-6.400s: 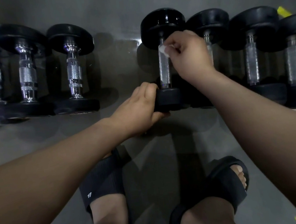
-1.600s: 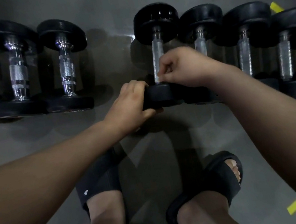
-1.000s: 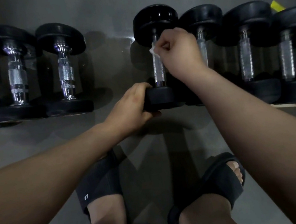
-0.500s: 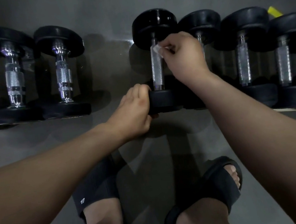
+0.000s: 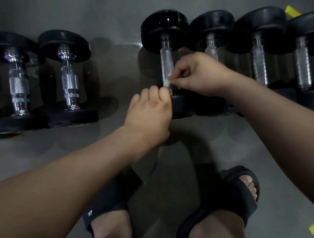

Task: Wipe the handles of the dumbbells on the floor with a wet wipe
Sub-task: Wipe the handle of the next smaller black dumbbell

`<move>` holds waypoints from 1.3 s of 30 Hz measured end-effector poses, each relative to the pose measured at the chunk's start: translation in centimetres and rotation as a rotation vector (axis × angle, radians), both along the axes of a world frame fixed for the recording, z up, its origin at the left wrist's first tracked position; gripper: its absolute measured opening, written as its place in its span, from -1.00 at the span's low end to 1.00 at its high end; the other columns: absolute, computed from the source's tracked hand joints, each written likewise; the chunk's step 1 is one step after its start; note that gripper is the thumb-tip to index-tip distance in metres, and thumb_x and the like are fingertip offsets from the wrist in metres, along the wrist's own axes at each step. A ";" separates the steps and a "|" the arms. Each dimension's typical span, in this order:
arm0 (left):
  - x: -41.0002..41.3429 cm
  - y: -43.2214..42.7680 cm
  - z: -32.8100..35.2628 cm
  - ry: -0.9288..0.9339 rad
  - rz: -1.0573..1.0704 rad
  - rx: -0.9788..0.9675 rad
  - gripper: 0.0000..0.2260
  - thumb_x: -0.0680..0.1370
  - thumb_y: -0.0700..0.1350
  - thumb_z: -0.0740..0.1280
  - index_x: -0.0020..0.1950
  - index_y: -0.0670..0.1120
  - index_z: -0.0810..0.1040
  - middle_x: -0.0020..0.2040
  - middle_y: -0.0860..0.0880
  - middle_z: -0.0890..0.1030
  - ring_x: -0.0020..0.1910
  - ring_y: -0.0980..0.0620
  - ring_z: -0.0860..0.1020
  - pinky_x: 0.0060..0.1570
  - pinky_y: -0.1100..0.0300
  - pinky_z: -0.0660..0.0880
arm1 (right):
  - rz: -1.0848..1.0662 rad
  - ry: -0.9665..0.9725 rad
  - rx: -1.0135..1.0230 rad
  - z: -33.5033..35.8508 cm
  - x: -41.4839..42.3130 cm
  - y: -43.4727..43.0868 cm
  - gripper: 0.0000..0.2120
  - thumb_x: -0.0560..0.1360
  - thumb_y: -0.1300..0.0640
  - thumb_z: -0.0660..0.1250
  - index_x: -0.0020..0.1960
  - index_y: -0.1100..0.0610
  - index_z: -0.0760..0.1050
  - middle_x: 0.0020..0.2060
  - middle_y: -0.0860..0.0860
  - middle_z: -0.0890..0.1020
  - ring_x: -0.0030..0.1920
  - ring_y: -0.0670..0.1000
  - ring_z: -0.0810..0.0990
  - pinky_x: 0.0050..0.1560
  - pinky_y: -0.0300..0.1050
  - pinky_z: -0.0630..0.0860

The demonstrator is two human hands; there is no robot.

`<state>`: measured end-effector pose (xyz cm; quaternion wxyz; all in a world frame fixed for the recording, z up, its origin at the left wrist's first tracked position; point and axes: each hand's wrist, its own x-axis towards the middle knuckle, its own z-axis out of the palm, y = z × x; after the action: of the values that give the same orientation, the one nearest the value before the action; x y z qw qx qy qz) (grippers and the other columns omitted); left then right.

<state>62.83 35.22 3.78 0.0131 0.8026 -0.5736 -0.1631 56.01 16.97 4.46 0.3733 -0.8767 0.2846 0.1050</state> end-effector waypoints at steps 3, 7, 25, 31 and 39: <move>-0.1 0.0 -0.1 0.025 0.019 -0.023 -0.52 0.41 -0.07 0.43 0.23 -0.13 0.31 0.16 -0.13 0.43 0.12 -0.15 0.45 0.02 0.04 0.36 | -0.081 -0.134 -0.149 -0.6 1.1 0.4 -0.93 0.47 0.07 0.48 -0.14 0.06 0.66 -0.19 -0.10 0.61 -0.21 -0.18 0.54 -0.13 -0.33 0.46; -0.1 0.7 -0.7 0.145 0.066 -0.109 -0.55 0.44 -0.07 0.44 0.23 -0.15 0.35 0.15 -0.15 0.43 0.12 -0.18 0.44 0.04 -0.02 0.44 | -0.239 -0.256 -0.411 -1.7 4.1 0.4 -0.86 0.51 0.15 0.35 -0.12 0.18 0.66 -0.10 0.10 0.60 -0.17 -0.01 0.54 -0.16 -0.26 0.39; 1.7 1.6 -1.4 0.390 0.017 -0.105 -0.57 0.48 -0.15 0.42 0.26 -0.25 0.36 0.16 -0.21 0.42 0.13 -0.20 0.45 0.18 -0.04 0.44 | -0.271 -0.248 -0.355 -0.6 3.3 -0.4 -0.87 0.53 0.09 0.40 -0.02 0.11 0.69 -0.05 0.05 0.56 -0.13 -0.07 0.53 -0.03 -0.29 0.43; 0.5 0.2 0.2 0.085 -0.057 0.002 -0.60 0.44 -0.17 0.35 0.22 -0.20 0.33 0.17 -0.21 0.40 0.10 -0.21 0.45 0.07 0.00 0.41 | -0.189 -0.284 -0.389 -0.8 3.3 -0.4 -0.86 0.54 0.13 0.37 -0.01 0.15 0.69 -0.05 0.09 0.60 -0.08 -0.04 0.56 -0.08 -0.49 0.33; 0.5 0.3 0.1 0.099 -0.034 -0.001 -0.52 0.46 -0.13 0.38 0.30 -0.20 0.28 0.22 -0.18 0.38 0.17 -0.18 0.42 0.10 0.03 0.42 | 0.258 -0.141 -0.229 0.6 1.4 0.6 -0.90 0.50 0.19 0.43 -0.07 0.14 0.73 -0.12 0.03 0.65 -0.08 -0.07 0.59 0.01 -0.22 0.49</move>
<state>63.28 35.52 3.92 0.0390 0.7837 -0.5858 -0.2027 57.36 17.54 5.09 0.2736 -0.9479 0.1529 0.0571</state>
